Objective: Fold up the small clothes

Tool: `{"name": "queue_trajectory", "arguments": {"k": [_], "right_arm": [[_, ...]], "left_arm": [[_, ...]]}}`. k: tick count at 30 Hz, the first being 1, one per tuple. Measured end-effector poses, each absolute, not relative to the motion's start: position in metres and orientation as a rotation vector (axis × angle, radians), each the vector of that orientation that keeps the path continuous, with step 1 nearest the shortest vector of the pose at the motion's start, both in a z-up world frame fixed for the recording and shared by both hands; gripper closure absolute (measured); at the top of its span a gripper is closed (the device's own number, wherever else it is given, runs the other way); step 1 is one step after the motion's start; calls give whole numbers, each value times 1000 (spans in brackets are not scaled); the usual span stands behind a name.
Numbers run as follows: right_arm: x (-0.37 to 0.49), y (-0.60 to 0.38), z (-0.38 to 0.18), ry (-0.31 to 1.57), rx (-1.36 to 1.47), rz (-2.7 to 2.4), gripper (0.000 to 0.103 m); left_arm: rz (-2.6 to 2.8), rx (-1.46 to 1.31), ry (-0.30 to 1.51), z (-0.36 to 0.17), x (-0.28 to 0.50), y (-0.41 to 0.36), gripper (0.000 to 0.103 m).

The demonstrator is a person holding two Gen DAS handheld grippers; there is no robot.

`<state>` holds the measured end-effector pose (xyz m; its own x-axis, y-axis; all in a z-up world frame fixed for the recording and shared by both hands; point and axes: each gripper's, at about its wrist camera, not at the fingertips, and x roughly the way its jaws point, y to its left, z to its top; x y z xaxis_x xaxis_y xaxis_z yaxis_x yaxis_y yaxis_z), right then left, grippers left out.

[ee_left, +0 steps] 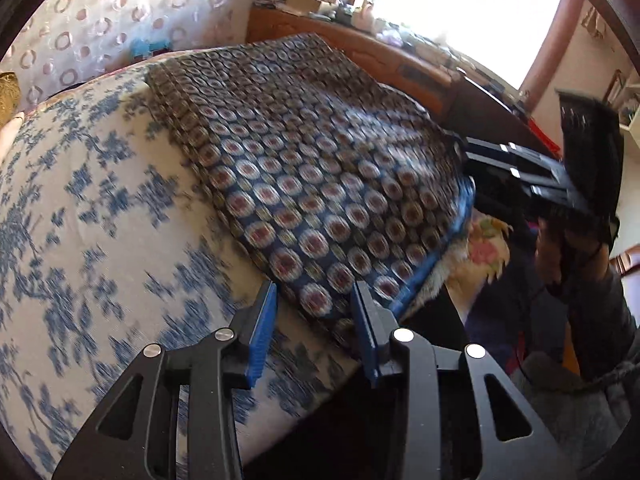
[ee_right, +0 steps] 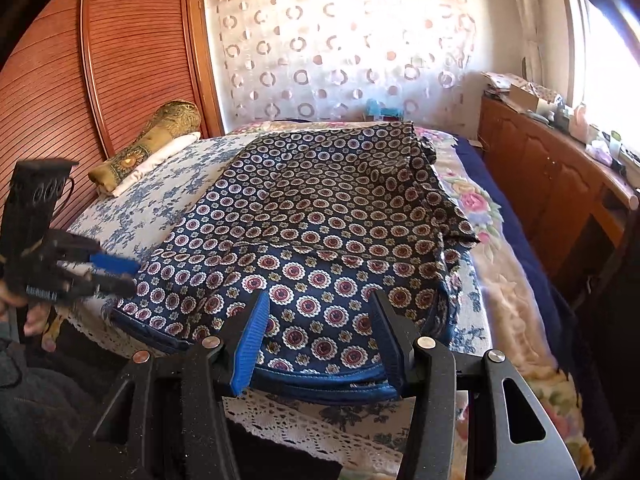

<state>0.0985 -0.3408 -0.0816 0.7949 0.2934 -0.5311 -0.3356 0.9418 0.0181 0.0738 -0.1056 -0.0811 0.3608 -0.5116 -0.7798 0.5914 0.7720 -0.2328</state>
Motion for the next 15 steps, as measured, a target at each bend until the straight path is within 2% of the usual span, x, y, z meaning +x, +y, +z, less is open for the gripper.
{"name": "queue_trajectory", "arguments": {"k": [3,4,5,6,9,15], "right_arm": [[97,-339,-82,553,-85,343,50],[97,-338,-83,551,-87,345,50],[97,-337,-83,549,-90,348,50],[97,-337,-83,547,-91,351,50],[97,-335,-83,541,-90,363,50],[88,-327,-78,519,-102,407,49]], "left_arm": [[-699,130,945,-82,66,-111,64],[-704,124,946,-82,65,-112,68],[-721,117,951,-83,64,-113,90],[-741,111,956,-84,63,-115,99],[-754,102,922,-78,61,-116,100],[-769,3,793,-27,86,-118,101]]}}
